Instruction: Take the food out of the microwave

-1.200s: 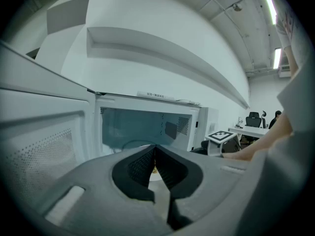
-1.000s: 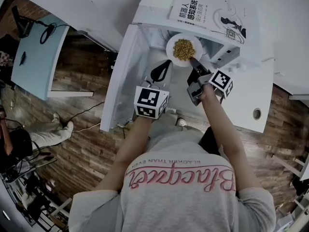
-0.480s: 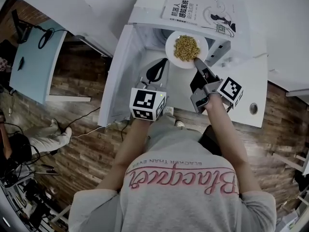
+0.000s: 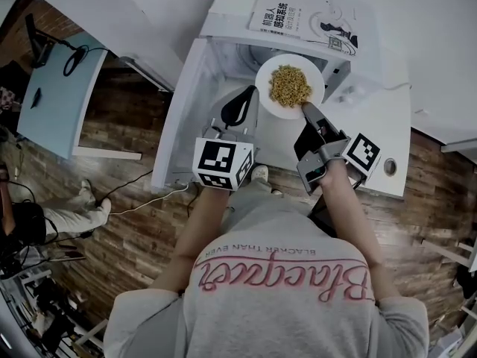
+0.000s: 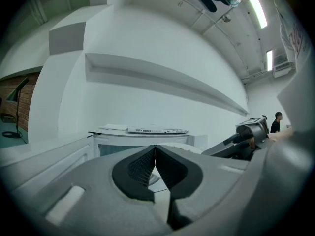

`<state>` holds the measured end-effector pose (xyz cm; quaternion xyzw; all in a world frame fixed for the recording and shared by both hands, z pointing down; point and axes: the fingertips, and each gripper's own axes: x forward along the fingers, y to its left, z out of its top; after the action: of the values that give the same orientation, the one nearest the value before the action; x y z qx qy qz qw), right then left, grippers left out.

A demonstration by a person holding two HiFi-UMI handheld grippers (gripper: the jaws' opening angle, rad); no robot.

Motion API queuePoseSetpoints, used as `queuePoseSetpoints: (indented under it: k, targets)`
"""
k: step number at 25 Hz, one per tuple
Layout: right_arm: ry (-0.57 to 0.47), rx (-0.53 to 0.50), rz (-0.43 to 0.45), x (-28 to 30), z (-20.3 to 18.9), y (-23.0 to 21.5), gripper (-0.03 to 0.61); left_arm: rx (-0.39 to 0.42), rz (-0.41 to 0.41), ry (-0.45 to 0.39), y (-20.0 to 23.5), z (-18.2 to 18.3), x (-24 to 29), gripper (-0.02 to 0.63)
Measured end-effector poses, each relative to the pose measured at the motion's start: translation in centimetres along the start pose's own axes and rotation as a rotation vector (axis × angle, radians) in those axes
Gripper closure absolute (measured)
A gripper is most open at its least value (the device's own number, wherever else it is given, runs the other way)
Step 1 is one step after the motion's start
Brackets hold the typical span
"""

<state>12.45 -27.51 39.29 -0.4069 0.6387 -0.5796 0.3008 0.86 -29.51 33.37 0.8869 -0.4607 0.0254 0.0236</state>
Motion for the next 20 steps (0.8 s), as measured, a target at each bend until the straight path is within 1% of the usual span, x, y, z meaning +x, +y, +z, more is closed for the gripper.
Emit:
queuePoseSetpoints:
  k: [7,12,20]
  targets:
    - [-0.024,-0.065,0.033,-1.9,0.0,2.4,0.554,0.002,0.001,-0.033,-0.8,1.3,-1.4,0.606]
    - [-0.056,-0.051,0.063,-2.2,0.3,3.1,0.554,0.005,0.001,-0.056,-1.3,2.0,-2.2,0.606]
    - [-0.072,-0.045,0.094,-2.4,0.3,3.8,0.554,-0.006,0.013,-0.068,-1.4,2.1,-2.6,0.606]
